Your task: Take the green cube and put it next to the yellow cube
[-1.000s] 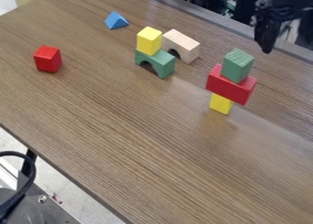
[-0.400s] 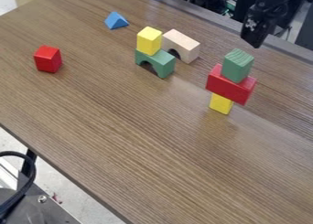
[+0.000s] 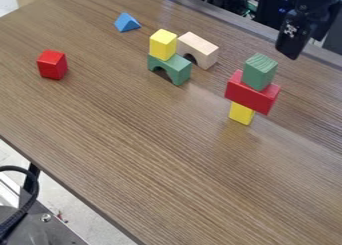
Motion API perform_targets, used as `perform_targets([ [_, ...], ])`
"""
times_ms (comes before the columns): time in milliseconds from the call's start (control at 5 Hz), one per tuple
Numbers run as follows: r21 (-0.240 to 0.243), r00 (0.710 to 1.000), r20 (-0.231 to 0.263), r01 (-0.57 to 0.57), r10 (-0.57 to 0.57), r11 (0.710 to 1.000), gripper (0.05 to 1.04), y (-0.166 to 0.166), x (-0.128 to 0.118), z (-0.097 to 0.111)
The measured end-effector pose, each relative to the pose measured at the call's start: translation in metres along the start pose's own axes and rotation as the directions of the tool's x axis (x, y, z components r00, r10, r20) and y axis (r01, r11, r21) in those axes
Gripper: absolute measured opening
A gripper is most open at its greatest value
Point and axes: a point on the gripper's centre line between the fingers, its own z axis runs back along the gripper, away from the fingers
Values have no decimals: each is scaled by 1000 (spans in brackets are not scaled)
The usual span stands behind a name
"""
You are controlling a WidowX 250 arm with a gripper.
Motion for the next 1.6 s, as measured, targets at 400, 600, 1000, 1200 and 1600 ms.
perform_targets([
  [400, 47, 999, 8, -33, 33, 998, 1000, 8, 14, -14],
  [600, 73, 999, 8, -39, 38, 997, 1000, 14, 15, -20],
  [1000, 80, 998, 7, -64, 63, 995, 1000, 25, 21, -25],
  [1200, 68, 998, 0, -63, 63, 996, 948, 29, 21, -31],
  [1600, 30, 998, -1, -68, 68, 997, 508, 30, 24, -32],
])
